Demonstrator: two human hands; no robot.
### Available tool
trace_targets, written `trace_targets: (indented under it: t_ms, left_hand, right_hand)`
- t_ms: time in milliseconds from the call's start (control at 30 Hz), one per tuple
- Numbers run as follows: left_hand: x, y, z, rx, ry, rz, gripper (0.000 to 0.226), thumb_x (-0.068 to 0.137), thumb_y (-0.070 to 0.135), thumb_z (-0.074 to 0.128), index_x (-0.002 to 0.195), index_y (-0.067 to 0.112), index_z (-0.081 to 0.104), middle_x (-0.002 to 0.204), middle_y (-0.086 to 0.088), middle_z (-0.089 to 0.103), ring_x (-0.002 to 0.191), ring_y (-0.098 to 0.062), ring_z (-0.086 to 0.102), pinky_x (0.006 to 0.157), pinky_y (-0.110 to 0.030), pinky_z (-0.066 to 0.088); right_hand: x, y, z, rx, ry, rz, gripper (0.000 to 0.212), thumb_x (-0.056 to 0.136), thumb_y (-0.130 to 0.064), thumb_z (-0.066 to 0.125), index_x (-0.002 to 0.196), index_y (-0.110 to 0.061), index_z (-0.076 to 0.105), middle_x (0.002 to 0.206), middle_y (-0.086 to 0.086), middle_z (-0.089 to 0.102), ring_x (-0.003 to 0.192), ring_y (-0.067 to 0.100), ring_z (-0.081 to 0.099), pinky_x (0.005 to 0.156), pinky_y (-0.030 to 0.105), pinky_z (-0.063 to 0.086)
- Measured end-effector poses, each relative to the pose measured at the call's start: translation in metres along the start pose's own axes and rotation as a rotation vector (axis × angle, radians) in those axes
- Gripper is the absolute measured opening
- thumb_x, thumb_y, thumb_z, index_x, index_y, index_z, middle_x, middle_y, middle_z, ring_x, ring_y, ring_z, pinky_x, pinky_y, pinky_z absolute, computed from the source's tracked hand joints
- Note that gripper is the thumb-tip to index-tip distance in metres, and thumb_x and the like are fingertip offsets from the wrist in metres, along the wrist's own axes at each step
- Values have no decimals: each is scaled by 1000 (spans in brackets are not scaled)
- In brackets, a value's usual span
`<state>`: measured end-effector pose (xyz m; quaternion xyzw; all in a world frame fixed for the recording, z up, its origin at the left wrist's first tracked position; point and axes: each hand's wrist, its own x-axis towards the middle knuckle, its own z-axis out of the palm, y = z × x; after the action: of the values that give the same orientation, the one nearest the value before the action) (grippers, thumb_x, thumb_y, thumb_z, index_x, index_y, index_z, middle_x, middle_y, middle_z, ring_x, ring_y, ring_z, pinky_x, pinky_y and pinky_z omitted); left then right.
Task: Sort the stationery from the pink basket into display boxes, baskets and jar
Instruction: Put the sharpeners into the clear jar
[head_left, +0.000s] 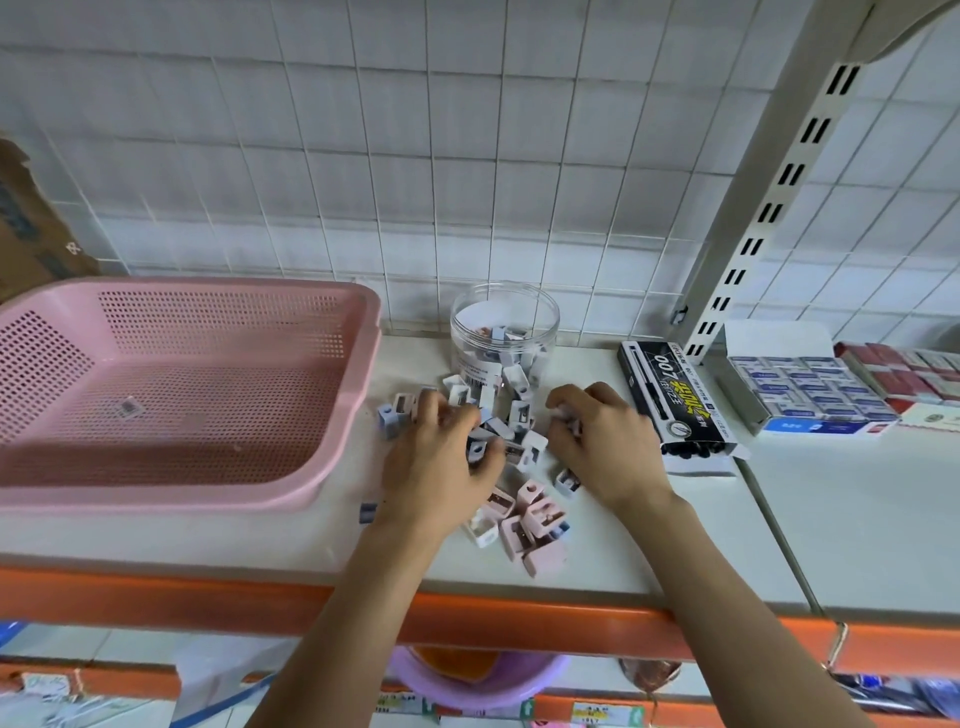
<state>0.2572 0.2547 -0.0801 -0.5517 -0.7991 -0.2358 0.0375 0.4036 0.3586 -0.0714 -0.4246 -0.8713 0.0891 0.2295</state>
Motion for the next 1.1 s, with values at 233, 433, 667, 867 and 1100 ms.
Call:
trace_targets:
  t_ms: [233,433,667,867,1100]
  left_hand:
    - [4,-5,-1,-56,39,21,31,83,43,56,87,13,63,98,-8,57,72,-31,61,54,-32,45]
    - [2,-5,-2,-23,-52,10,55,83,62,40,114,20,59,116,0,56,100,-23,59,79,-34,48]
    - [3,-5,-2,5,-66,35,50,86,55,39,119,22,56,121,1,55,108,-21,56,87,-35,46]
    - [-1,-10,-9,9,-2,47,50,86,57,42,115,21,63,117,0,63,101,-25,62,81,-36,51]
    - [-24,-25,-15,136,-41,-32,78,73,79,30,128,28,52,135,-5,50,127,-33,42,99,-47,36]
  right_hand:
    - [43,-32,-29,165,166,-140,19,90,-23,54,106,-24,63,95,2,57,70,29,58,60,30,43]
    - [118,-59,-18,80,108,-138,25,96,-27,41,116,-24,54,104,1,55,80,29,57,66,29,40]
    - [148,-53,3,-91,-359,-102,32,98,-40,36,113,-22,58,113,5,61,102,27,56,81,32,42]
    - [133,-56,-25,-131,-485,-98,48,97,-51,28,66,-26,54,92,4,56,90,25,50,77,32,35]
    - [60,-42,-47,88,-154,-124,31,95,-30,48,121,-21,62,122,9,62,113,27,55,93,35,44]
